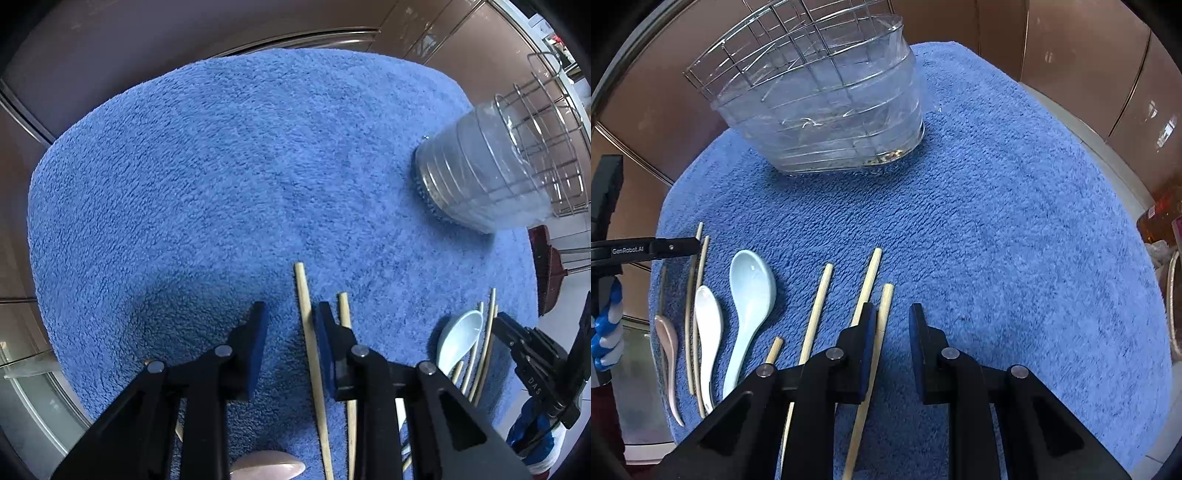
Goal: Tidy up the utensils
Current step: 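Lower the right tool onto a chopstick and close it while the left tool grasps another, then lift the held chopsticks with both tools and carry them over the utensil holder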
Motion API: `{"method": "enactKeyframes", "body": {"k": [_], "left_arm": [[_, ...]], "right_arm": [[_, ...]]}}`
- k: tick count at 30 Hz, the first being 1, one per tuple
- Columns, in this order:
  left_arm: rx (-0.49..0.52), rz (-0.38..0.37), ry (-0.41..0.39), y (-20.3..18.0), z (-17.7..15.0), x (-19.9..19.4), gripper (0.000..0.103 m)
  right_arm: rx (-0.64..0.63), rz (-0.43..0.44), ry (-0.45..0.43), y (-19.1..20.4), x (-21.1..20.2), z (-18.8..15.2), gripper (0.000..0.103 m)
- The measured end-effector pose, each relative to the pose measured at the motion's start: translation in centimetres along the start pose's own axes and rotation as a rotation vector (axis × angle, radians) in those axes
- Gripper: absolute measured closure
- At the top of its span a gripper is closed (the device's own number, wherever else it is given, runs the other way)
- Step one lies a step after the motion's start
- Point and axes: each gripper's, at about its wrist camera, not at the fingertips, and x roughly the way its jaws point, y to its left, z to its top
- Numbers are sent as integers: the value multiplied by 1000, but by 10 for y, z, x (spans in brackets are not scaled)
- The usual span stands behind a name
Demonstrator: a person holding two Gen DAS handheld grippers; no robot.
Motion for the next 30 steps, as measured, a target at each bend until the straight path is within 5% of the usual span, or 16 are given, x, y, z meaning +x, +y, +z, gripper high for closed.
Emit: {"method": "enactKeyframes", "body": {"k": [8, 12, 17, 25, 30], "left_arm": [[-20, 63, -24, -19, 2, 7, 91], [-41, 19, -48, -13, -6, 6, 98], [-35, -46, -175, -6, -24, -14, 98], [1, -149, -406, -8, -72, -76, 98], [20, -151, -510, -4, -97, -107, 98]], "right_arm": [[-81, -82, 30, 30, 12, 9, 94], [-76, -82, 20, 41, 14, 9, 97], [-70, -61, -24, 50, 1, -11, 98], [-84, -18, -224, 61, -64, -52, 98], [-91, 4, -364, 54, -113, -79, 98]]}}
